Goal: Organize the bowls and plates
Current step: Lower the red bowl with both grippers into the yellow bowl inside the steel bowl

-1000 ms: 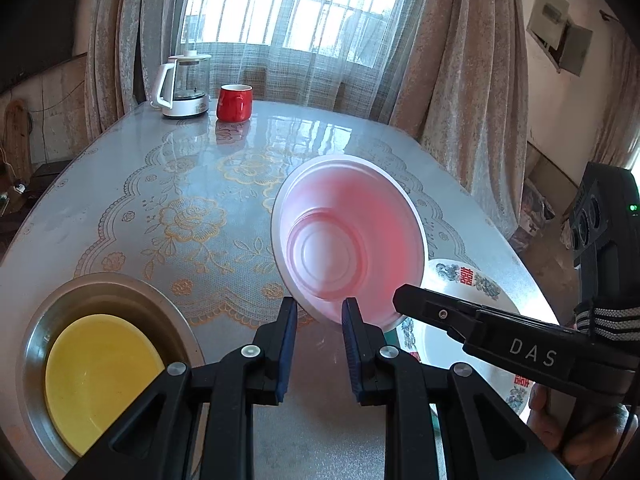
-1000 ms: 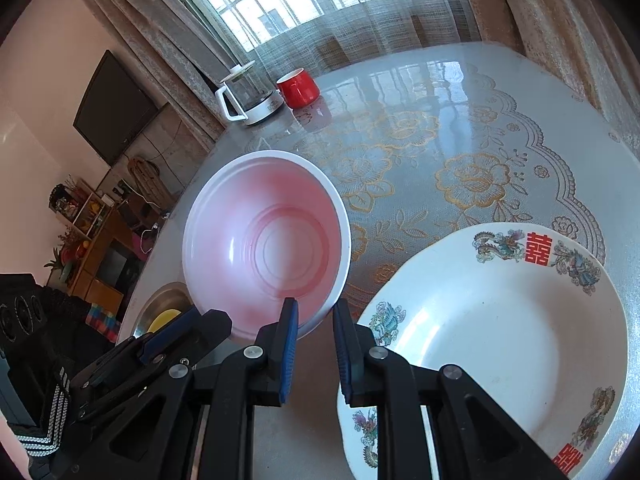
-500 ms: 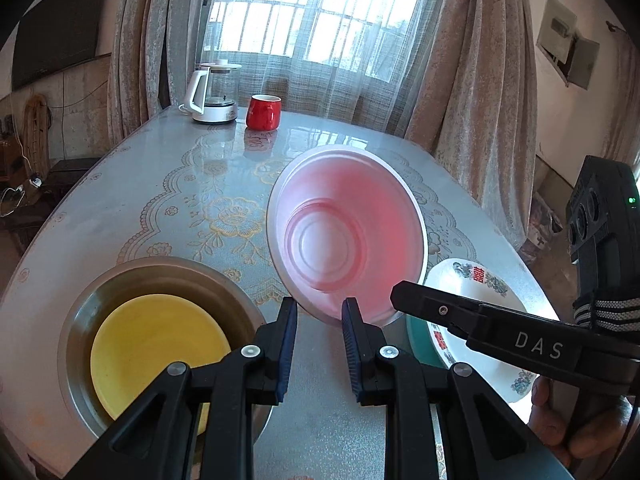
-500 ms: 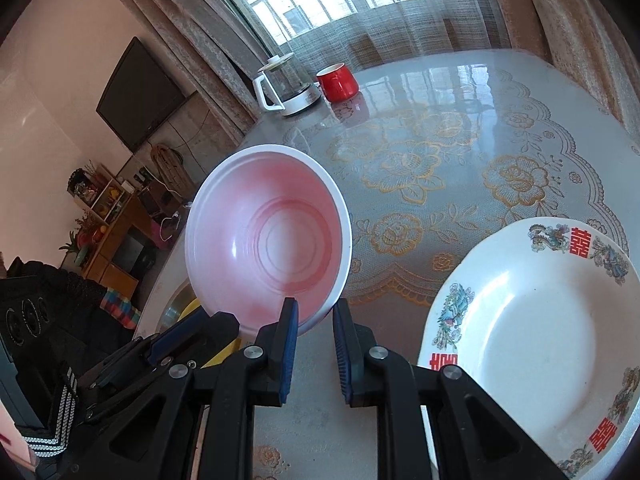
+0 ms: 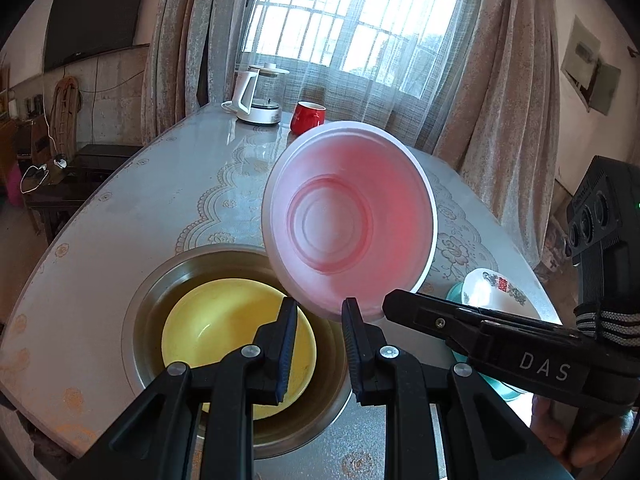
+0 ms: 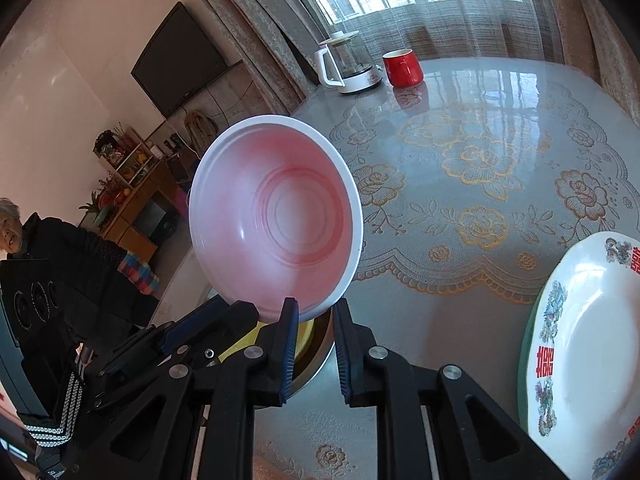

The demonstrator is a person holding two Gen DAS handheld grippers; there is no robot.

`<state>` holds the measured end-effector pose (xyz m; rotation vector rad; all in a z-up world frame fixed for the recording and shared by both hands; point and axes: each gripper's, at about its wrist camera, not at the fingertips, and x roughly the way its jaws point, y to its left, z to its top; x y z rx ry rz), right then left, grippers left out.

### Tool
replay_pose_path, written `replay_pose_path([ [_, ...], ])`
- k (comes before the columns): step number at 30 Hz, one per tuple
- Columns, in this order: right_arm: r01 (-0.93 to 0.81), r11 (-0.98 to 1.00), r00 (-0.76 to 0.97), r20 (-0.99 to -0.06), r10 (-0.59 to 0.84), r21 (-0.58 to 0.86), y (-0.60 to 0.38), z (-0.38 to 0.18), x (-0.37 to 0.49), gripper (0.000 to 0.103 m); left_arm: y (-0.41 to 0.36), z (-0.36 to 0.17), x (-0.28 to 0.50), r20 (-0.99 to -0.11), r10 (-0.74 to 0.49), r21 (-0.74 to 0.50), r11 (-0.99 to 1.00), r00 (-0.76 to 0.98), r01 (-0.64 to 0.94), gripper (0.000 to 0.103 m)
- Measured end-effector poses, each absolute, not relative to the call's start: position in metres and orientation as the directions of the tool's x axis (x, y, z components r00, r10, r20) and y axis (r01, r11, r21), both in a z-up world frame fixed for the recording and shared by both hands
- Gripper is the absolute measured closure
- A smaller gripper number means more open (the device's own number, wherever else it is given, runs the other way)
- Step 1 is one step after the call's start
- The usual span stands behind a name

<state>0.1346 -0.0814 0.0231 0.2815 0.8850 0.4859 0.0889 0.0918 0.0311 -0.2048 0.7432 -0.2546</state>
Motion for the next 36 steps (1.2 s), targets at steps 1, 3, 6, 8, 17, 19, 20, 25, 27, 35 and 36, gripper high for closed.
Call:
replay_pose_path([
  [1, -0.292, 0.854, 0.532, -0.669, 0.519, 0.431, -0.079, 0.023, 0.134, 0.086, 0.095, 0.031, 0.087, -0.638, -0.295, -0.271, 0.951, 0.711, 0.151, 0.080],
  [3, -0.304, 0.845, 0.521, -0.666, 0.534, 0.440, -0.075, 0.024, 0.134, 0.086, 0.100, 0.033, 0.085, -0.637, -0.287, -0.269, 0.952, 0.716, 0.143, 0.080],
  [6, -0.319, 0.832, 0.504, -0.663, 0.554, 0.454, -0.069, 0.024, 0.132, 0.086, 0.110, 0.034, 0.083, -0.635, -0.288, -0.281, 0.951, 0.717, 0.132, 0.080],
  [8, -0.327, 0.824, 0.493, -0.660, 0.567, 0.463, -0.065, 0.024, 0.131, 0.086, 0.115, 0.034, 0.080, -0.634, -0.286, -0.284, 0.950, 0.719, 0.127, 0.080],
  [17, -0.353, 0.787, 0.431, -0.659, 0.616, 0.505, -0.047, 0.015, 0.134, 0.088, 0.138, 0.029, 0.075, -0.643, -0.256, -0.297, 0.952, 0.722, 0.073, 0.080],
  [19, -0.350, 0.779, 0.414, -0.660, 0.627, 0.521, -0.044, 0.010, 0.135, 0.088, 0.142, 0.027, 0.074, -0.647, -0.246, -0.296, 0.953, 0.722, 0.060, 0.080],
  [20, -0.350, 0.775, 0.406, -0.660, 0.632, 0.527, -0.042, 0.008, 0.135, 0.088, 0.144, 0.026, 0.073, -0.649, -0.242, -0.297, 0.953, 0.721, 0.053, 0.080],
  [25, -0.343, 0.744, 0.355, -0.654, 0.668, 0.574, -0.038, -0.003, 0.135, 0.088, 0.153, 0.018, 0.075, -0.668, -0.229, -0.303, 0.953, 0.708, 0.023, 0.080],
  [27, -0.343, 0.743, 0.346, -0.658, 0.669, 0.575, -0.036, -0.007, 0.134, 0.088, 0.154, 0.014, 0.077, -0.676, -0.232, -0.309, 0.951, 0.700, 0.017, 0.080],
  [35, -0.315, 0.745, 0.310, -0.677, 0.667, 0.589, -0.037, -0.026, 0.136, 0.088, 0.152, 0.000, 0.083, -0.711, -0.217, -0.290, 0.957, 0.669, 0.002, 0.080],
  [36, -0.312, 0.744, 0.308, -0.678, 0.668, 0.591, -0.037, -0.027, 0.136, 0.088, 0.152, -0.002, 0.084, -0.718, -0.212, -0.287, 0.958, 0.663, -0.005, 0.080],
])
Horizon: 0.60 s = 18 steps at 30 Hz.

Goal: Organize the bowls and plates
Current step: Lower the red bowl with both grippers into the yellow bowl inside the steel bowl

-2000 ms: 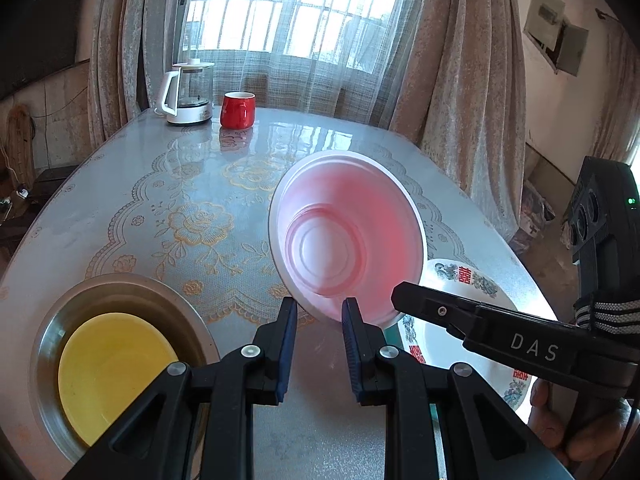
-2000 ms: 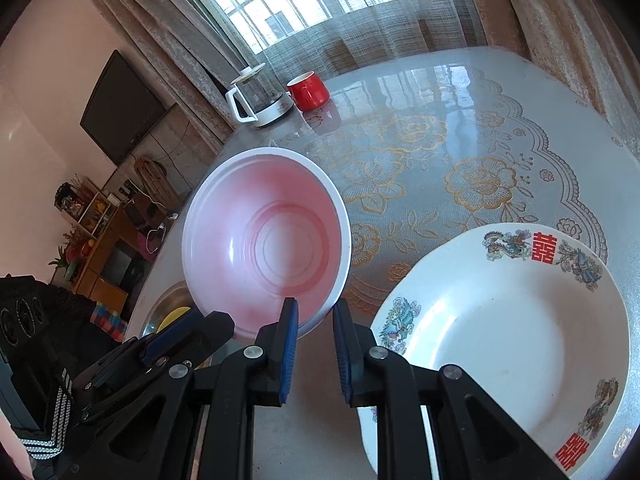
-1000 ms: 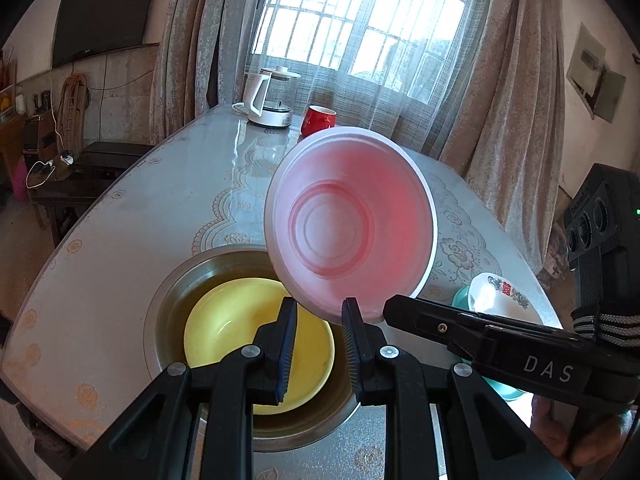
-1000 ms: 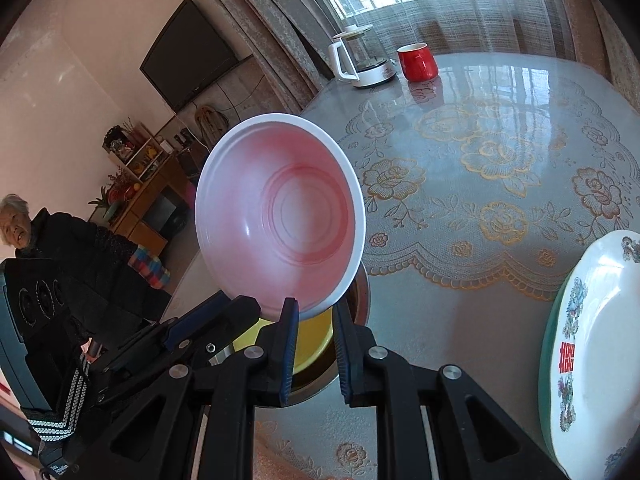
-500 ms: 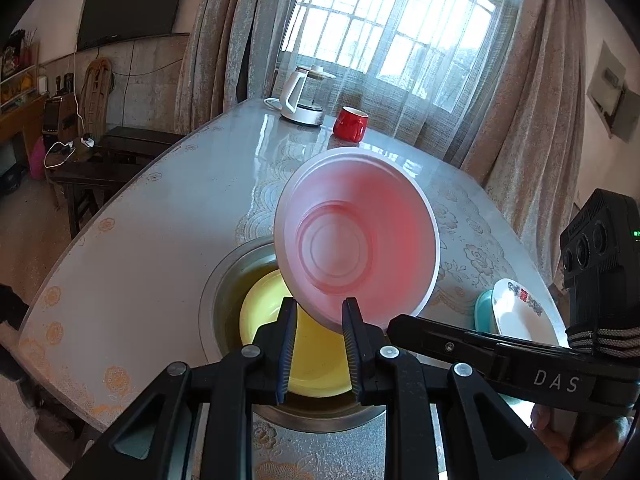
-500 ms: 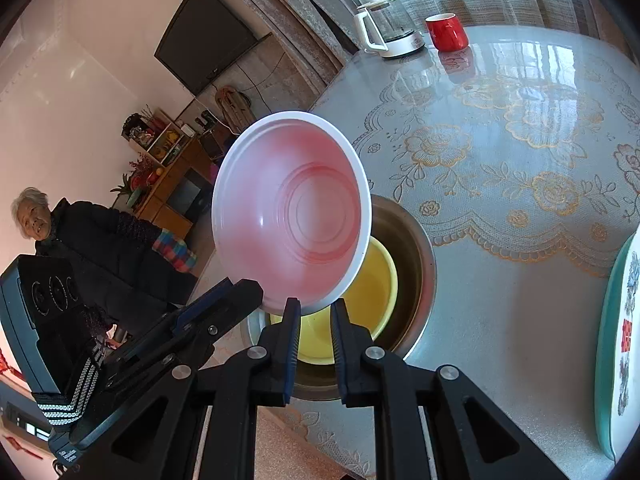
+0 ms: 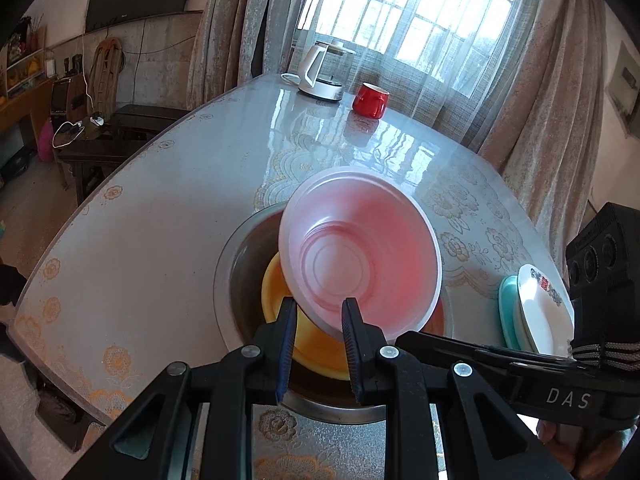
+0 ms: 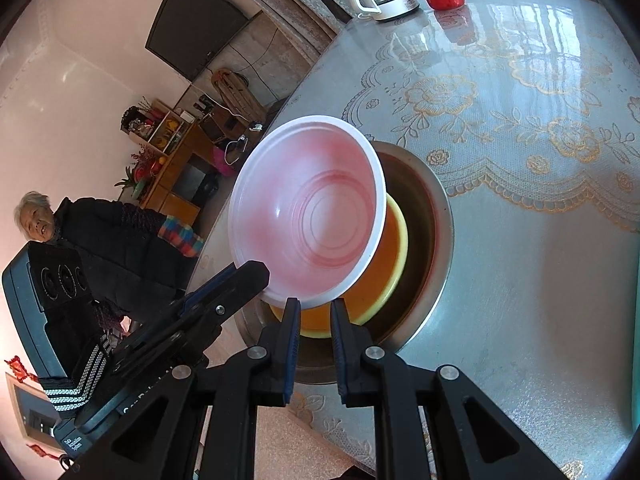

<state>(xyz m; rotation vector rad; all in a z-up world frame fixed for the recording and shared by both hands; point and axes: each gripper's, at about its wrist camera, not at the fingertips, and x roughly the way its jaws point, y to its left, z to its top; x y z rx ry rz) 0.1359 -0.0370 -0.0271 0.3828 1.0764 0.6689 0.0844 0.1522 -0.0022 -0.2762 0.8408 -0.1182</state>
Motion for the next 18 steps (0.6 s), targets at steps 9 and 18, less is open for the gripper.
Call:
replay_pose_path([
  [9, -0.313, 0.750, 0.314, -0.681, 0.661, 0.583, -0.040, -0.026, 0.135, 0.088, 0.157, -0.008, 0.084, -0.725, -0.213, -0.299, 0.954, 0.655, -0.021, 0.080],
  [18, -0.285, 0.787, 0.371, -0.694, 0.617, 0.548, -0.053, -0.021, 0.138, 0.080, 0.165, -0.006, 0.081, -0.721, -0.210, -0.310, 0.950, 0.661, -0.036, 0.080],
])
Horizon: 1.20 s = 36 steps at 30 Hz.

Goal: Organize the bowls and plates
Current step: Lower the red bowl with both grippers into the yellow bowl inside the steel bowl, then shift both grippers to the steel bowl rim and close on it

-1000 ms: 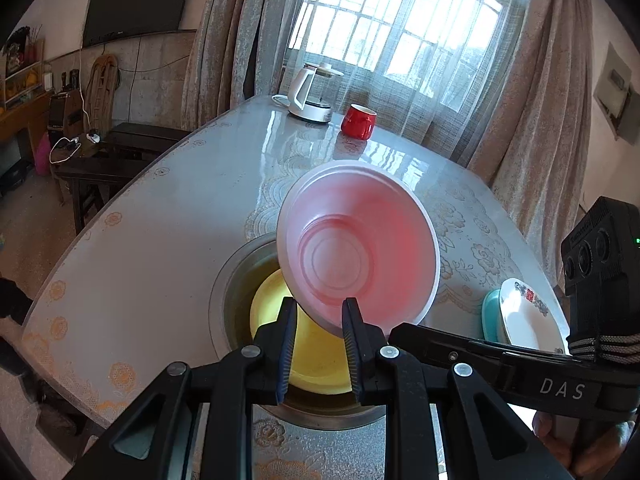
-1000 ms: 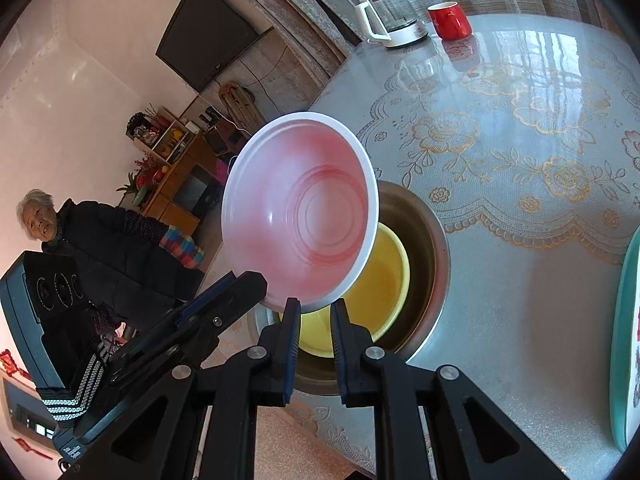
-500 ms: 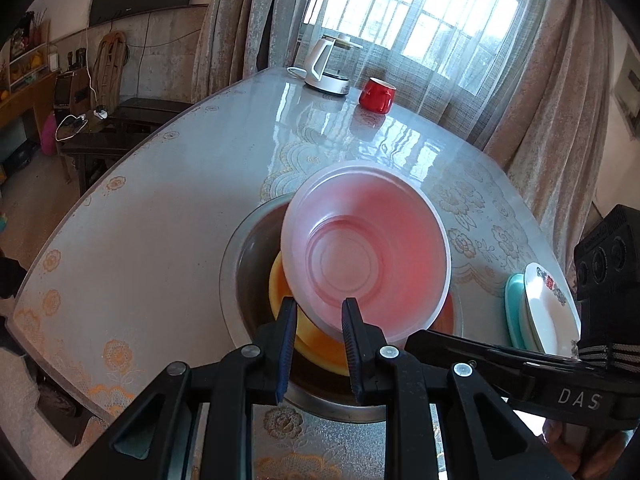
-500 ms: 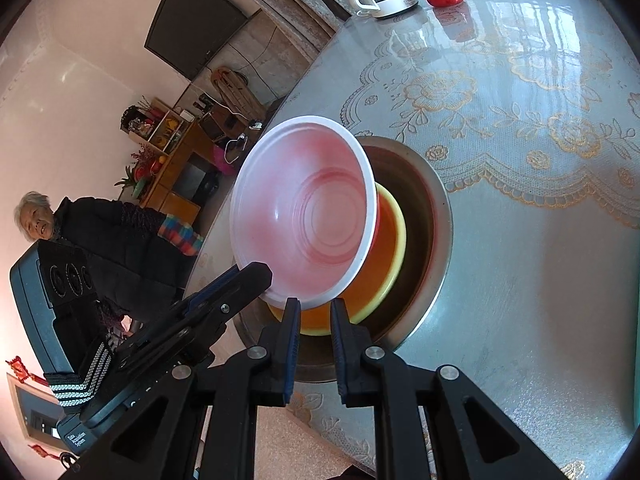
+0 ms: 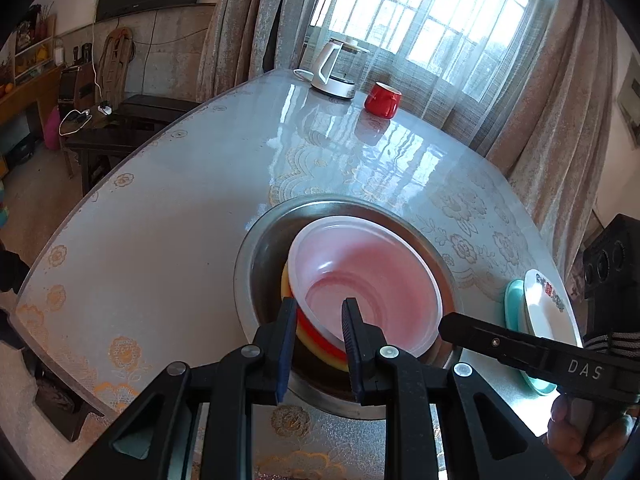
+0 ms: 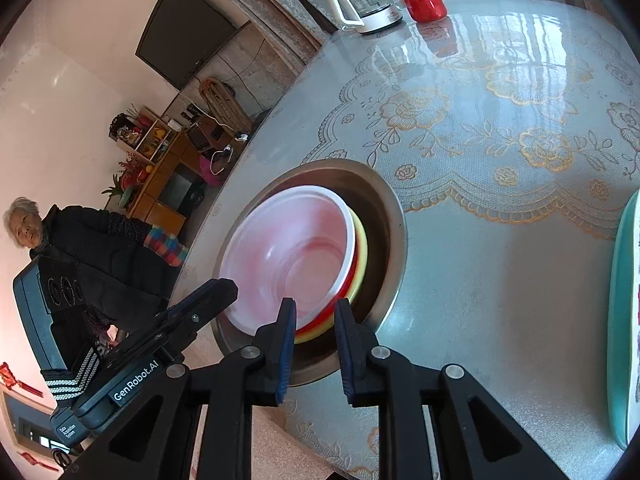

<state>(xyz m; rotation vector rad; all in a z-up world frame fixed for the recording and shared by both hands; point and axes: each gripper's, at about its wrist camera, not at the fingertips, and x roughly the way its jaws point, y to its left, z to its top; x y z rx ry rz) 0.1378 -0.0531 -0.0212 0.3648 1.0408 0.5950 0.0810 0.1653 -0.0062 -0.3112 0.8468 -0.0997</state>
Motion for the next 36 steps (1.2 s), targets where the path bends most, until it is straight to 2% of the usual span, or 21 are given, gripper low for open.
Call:
replay_pose_path([
  [10, -0.304, 0.846, 0.420, -0.736, 0.531, 0.437, -0.044, -0.016, 0.149, 0.077, 0.166, -0.013, 0.084, -0.736, -0.206, -0.297, 0.954, 0.645, -0.034, 0.080],
  [16, -0.366, 0.888, 0.437, -0.791, 0.429, 0.279, -0.022, -0.016, 0.154, 0.077, 0.159, -0.017, 0.085, -0.742, -0.203, -0.279, 0.960, 0.639, -0.019, 0.080],
  [21, -0.398, 0.905, 0.481, -0.806, 0.345, 0.149, -0.010, -0.018, 0.153, 0.088, 0.154, -0.017, 0.085, -0.736, -0.185, -0.247, 0.969, 0.651, -0.004, 0.079],
  [31, -0.380, 0.923, 0.547, -0.791, 0.272, 0.055, -0.004, -0.016, 0.152, 0.093, 0.149, -0.017, 0.090, -0.727, -0.183, -0.238, 0.971, 0.662, 0.008, 0.078],
  [36, -0.375, 0.925, 0.554, -0.788, 0.270, 0.053, -0.005, -0.015, 0.154, 0.095, 0.148, -0.018, 0.093, -0.726, -0.165, -0.225, 0.974, 0.668, -0.004, 0.078],
])
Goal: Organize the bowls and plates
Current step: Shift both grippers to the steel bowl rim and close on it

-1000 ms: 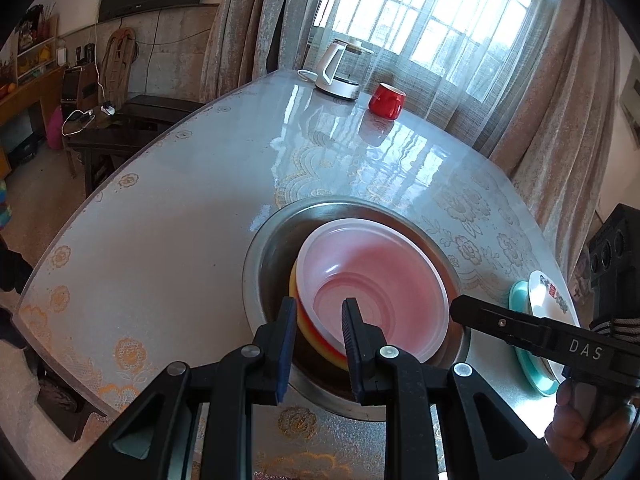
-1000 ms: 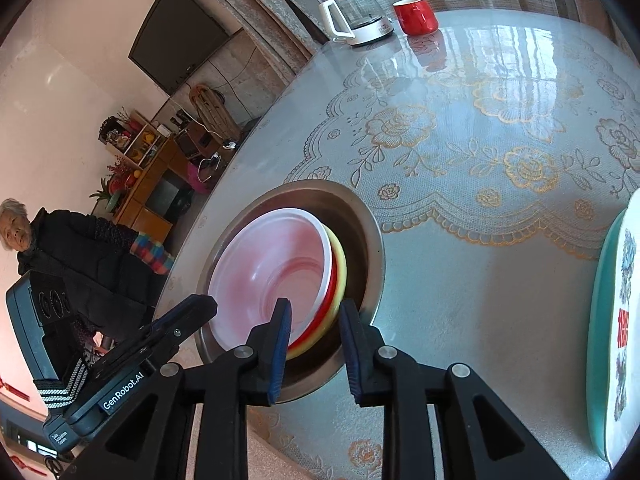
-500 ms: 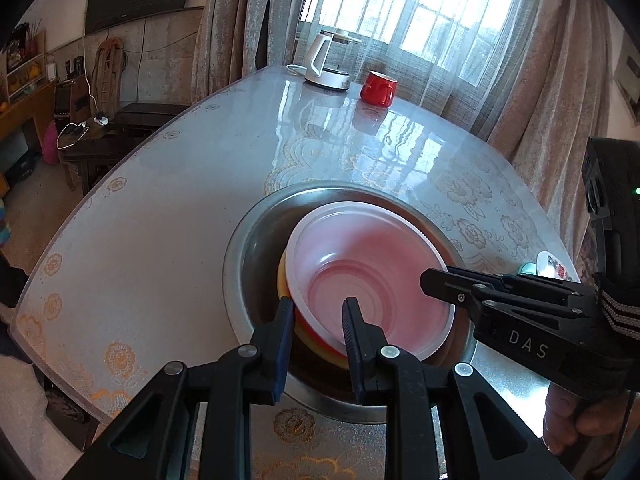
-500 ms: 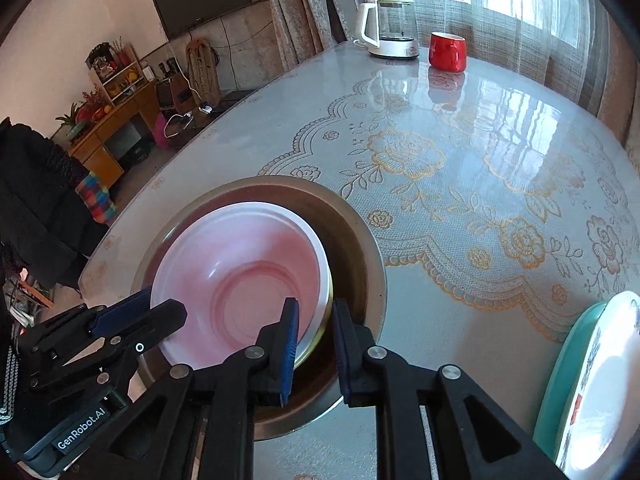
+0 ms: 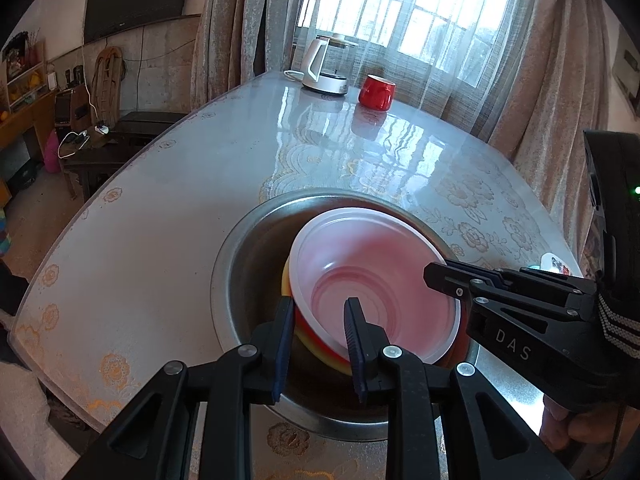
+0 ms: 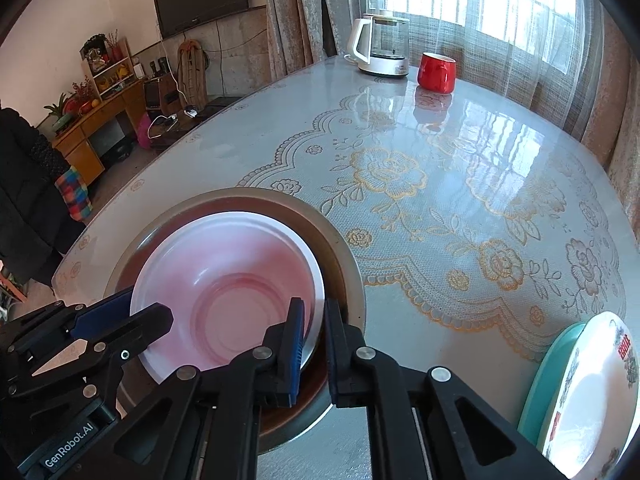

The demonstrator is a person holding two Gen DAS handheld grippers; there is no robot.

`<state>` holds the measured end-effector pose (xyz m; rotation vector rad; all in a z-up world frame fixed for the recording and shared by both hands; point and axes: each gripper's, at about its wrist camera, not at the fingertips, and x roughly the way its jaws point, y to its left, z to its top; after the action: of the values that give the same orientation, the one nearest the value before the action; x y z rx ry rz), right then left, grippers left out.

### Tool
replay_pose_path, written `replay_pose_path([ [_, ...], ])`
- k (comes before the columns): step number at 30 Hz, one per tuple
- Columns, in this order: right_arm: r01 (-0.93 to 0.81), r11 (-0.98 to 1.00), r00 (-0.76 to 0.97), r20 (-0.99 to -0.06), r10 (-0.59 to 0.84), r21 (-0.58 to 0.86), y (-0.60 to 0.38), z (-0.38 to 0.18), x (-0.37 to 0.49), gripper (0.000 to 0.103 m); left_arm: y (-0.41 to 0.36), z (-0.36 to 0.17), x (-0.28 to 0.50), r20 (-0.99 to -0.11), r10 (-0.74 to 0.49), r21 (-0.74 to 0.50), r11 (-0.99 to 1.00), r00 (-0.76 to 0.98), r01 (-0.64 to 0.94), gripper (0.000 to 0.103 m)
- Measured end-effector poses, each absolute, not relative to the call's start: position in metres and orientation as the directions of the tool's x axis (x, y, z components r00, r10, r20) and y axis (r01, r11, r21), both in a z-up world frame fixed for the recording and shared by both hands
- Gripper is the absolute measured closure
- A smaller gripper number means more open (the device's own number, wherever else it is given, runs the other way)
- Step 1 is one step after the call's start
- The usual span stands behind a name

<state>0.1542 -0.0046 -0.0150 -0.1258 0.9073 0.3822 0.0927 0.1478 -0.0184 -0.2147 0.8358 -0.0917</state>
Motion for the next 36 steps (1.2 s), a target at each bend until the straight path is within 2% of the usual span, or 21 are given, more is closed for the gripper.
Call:
replay_pose_path([
  [14, -0.373, 0.905, 0.516, -0.766, 0.384, 0.203, -0.017, -0.014, 0.151, 0.086, 0.148, -0.024, 0.094, -0.739, -0.147, -0.214, 0.977, 0.657, -0.022, 0.075],
  [20, -0.361, 0.899, 0.526, -0.741, 0.417, 0.249, -0.023, -0.009, 0.139, 0.080, 0.156, -0.023, 0.095, -0.732, -0.195, -0.279, 0.960, 0.653, -0.025, 0.075],
  [24, -0.328, 0.902, 0.552, -0.719, 0.423, 0.279, -0.036, -0.004, 0.135, 0.077, 0.159, -0.019, 0.092, -0.723, -0.183, -0.272, 0.962, 0.666, -0.031, 0.075],
  [36, -0.208, 0.888, 0.552, -0.700, 0.452, 0.409, -0.073, -0.021, 0.138, 0.077, 0.176, -0.010, 0.084, -0.700, -0.172, -0.289, 0.956, 0.693, -0.054, 0.073],
])
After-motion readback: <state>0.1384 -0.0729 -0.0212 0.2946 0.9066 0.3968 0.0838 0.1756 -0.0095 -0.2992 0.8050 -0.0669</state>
